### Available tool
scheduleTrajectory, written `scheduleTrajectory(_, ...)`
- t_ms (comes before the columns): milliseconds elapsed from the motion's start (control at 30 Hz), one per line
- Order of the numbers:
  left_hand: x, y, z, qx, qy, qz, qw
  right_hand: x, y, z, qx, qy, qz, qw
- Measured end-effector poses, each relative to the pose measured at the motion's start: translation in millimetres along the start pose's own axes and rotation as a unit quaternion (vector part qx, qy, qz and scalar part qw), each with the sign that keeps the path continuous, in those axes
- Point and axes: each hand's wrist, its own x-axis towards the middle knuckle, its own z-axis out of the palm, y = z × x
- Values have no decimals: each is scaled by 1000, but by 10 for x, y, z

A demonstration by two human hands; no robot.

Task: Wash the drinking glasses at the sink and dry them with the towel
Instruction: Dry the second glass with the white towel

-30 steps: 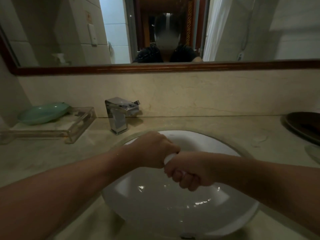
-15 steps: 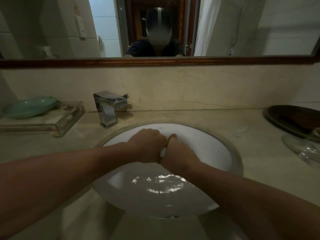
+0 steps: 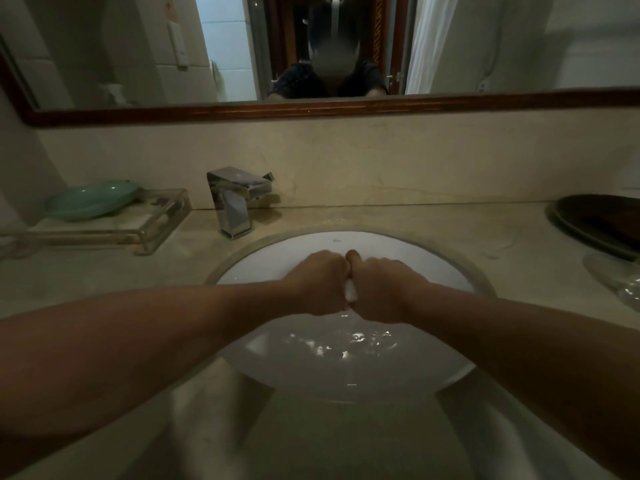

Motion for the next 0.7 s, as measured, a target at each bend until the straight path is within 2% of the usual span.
scheduleTrajectory(100,118,18,-78,15,9,13,1000,23,82,-36,3,14,18,1000)
scheduleTrajectory(200,268,95,-214,105,16,46,993,84,213,-101,77,4,64,995)
scheduleTrajectory(267,370,166,-231,116,37,67,990,94,384,-184,109,-1,57,992)
scheduleTrajectory(333,523,272,-232,41,46,65,996,59,587,-280,102,33,51,993)
scheduleTrajectory(433,855,483,-272,-21,-13,-47,999,-10,901,-353,54,124,111,985)
scheduleTrajectory(500,1051,651,-228,-120,11,-93,988,-74,1093,-335,41,173,184,967)
scheduleTrajectory(633,1305,995,-54,-259,67,-88,959,-349,1417,-352,101,210,288,929)
scheduleTrajectory(700,1415,1222,44,-326,91,-108,935,-522,1513,-433,122,219,305,919)
